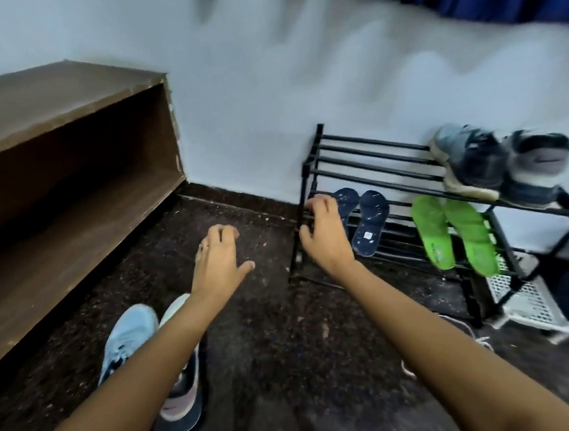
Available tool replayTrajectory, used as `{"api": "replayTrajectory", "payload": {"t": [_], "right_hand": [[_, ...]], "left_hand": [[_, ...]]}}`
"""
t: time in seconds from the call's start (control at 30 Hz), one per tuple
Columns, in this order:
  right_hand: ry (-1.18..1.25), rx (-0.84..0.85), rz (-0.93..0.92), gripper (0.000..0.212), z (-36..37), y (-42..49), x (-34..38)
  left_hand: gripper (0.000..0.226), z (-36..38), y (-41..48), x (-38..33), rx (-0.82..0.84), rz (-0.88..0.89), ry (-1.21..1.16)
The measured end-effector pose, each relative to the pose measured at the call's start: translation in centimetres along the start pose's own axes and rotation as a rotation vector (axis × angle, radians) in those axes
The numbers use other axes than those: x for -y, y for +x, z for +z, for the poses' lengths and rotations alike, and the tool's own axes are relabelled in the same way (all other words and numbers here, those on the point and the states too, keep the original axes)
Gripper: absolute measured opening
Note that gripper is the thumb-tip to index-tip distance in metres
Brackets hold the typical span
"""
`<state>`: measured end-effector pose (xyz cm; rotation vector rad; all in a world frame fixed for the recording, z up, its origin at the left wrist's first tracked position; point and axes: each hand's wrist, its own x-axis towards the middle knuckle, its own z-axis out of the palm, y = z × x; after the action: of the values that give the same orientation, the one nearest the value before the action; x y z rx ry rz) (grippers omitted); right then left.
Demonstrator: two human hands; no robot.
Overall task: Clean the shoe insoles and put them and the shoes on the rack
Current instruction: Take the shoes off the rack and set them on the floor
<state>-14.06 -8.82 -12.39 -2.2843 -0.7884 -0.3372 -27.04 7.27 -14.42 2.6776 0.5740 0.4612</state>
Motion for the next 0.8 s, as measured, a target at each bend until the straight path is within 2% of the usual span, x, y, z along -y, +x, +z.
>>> {"api": "replayTrajectory", "payload": {"t": [0.2,0.43,0.57,0.8], "right_hand": [[-0.133,-0.296,0.071,0.042,-12.0,3.8,-6.3],[-0.429,-0.468,0.217,0.049,-23.5,4.6,-16.2],[-0.501,-0.426,0.350,0.055,-26.5,4.8,-20.3],[-0.397,-0.303,0.571,0.061,-27.0,5.7,-23.3]], "left_hand": [[0.063,-0.5,5.0,-13.3,-0.013,0.202,-0.070],[0.073,2.5,7.8,-27.3,0.081,0.446,-0.182],[0.078,4.2,9.7,-33.2,0.120,0.513,-0.188],[0.080,6.4,13.4,-39.2,0.180,0.509,-0.186]]}}
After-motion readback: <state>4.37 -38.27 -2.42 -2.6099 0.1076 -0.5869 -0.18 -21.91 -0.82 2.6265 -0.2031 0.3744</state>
